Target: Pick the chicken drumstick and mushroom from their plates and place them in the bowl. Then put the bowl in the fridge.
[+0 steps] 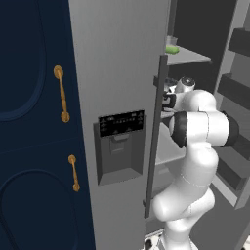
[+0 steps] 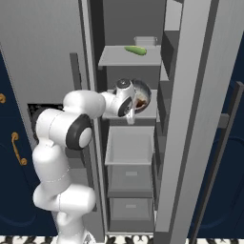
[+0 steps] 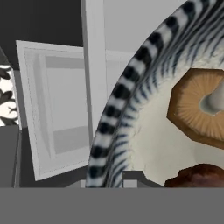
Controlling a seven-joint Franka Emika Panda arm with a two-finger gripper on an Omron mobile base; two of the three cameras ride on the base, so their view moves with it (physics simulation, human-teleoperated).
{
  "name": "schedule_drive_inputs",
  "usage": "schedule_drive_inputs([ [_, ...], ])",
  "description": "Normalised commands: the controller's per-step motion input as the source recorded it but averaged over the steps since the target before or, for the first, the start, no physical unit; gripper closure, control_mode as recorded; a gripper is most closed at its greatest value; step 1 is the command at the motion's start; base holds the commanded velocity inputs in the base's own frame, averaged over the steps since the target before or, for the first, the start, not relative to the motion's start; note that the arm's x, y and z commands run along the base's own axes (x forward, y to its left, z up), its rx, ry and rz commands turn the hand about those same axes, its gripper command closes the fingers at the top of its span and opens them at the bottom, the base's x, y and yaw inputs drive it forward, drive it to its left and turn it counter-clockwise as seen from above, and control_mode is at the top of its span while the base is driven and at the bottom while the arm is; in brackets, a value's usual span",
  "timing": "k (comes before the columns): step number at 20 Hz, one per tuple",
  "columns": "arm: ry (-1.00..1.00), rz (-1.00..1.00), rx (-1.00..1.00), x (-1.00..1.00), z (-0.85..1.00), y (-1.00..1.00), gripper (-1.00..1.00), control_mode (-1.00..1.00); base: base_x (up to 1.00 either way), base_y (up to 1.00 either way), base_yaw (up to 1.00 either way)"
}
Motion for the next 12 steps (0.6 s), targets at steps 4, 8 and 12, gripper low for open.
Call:
schedule_drive_inputs([
  [4,0.0,0.05,0.01,0.21,-0.05,0.0,1.0,-1.0,0.0,0.0,0.0],
  [8,0.0,0.04,0.0,0.17,-0.07,0.0,1.0,-1.0,0.0,0.0,0.0],
  [12,0.0,0.03,0.0,0.22,-0.1,0.02,-1.0,-1.0,0.0,0.0,0.0],
])
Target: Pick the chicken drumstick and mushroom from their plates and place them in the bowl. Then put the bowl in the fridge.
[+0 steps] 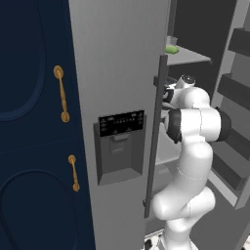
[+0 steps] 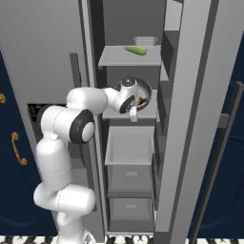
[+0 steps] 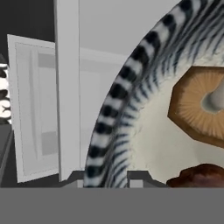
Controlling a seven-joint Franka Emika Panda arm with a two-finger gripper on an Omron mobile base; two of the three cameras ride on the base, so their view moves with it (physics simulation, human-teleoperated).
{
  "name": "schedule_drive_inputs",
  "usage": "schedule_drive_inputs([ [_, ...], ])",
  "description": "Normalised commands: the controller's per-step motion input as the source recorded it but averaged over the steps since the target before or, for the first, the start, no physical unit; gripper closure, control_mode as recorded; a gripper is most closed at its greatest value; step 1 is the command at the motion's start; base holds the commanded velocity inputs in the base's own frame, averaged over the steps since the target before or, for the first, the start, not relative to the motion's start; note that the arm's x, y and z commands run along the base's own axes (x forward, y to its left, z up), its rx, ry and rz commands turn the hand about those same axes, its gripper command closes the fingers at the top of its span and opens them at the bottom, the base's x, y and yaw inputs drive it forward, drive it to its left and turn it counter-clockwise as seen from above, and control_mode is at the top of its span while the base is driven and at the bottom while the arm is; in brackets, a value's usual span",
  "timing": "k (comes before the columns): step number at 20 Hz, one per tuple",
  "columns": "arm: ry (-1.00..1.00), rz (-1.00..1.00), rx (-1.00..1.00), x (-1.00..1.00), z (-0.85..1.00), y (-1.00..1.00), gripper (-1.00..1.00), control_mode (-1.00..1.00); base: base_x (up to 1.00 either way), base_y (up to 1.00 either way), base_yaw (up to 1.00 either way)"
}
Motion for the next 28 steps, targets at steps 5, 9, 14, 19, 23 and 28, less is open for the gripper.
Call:
schedule_drive_inputs([
  [5,0.0,0.03,0.0,0.05,-0.01,0.0,-1.0,-1.0,0.0,0.0,0.0],
  [9,-0.01,0.04,0.0,0.0,0.02,0.0,-1.0,-1.0,0.0,0.0,0.0],
  [14,-0.07,0.05,0.0,0.0,0.27,0.02,-1.0,-1.0,0.0,0.0,0.0],
  [19,-0.08,0.05,0.01,-0.24,0.14,0.0,-1.0,-1.0,0.0,0.0,0.0],
  [23,-0.07,0.02,0.01,-0.34,0.17,0.0,-1.0,-1.0,0.0,0.0,0.0],
  [28,-0.04,0.0,0.0,-0.87,0.55,0.08,-1.0,-1.0,0.0,0.0,0.0],
])
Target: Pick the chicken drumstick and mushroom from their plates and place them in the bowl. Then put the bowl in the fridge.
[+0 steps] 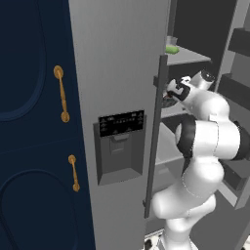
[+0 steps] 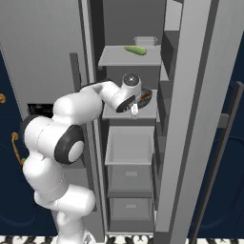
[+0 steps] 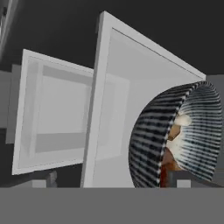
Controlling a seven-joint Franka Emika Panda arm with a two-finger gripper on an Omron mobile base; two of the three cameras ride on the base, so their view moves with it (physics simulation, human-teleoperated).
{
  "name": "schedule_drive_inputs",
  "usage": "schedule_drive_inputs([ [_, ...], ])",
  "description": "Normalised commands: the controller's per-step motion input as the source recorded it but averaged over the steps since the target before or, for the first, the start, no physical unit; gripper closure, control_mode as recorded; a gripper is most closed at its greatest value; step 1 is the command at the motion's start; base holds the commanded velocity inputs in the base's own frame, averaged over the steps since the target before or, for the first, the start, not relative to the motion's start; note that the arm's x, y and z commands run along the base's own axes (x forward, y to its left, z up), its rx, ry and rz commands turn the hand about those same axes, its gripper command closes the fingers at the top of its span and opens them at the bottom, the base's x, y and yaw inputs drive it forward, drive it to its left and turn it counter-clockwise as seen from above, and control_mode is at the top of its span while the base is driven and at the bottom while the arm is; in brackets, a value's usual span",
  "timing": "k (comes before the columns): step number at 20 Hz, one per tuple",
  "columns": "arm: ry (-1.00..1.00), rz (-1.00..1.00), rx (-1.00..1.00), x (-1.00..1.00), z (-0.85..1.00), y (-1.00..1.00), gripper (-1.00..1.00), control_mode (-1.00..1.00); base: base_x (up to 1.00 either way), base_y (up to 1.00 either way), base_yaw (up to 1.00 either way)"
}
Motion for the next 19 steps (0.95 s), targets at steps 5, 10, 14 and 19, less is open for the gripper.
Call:
schedule_drive_inputs([
  [5,-0.02,0.0,0.0,-1.0,0.28,0.3,-1.0,-1.0,0.0,0.0,0.0],
  [10,0.01,-0.03,0.0,-1.0,-0.02,0.51,-1.0,-1.0,0.0,0.0,0.0],
  [14,0.04,-0.09,0.0,-1.0,0.0,0.26,-1.0,-1.0,0.0,0.0,0.0],
  [19,0.02,-0.13,0.0,-1.0,0.0,0.07,-1.0,-1.0,0.0,0.0,0.0],
])
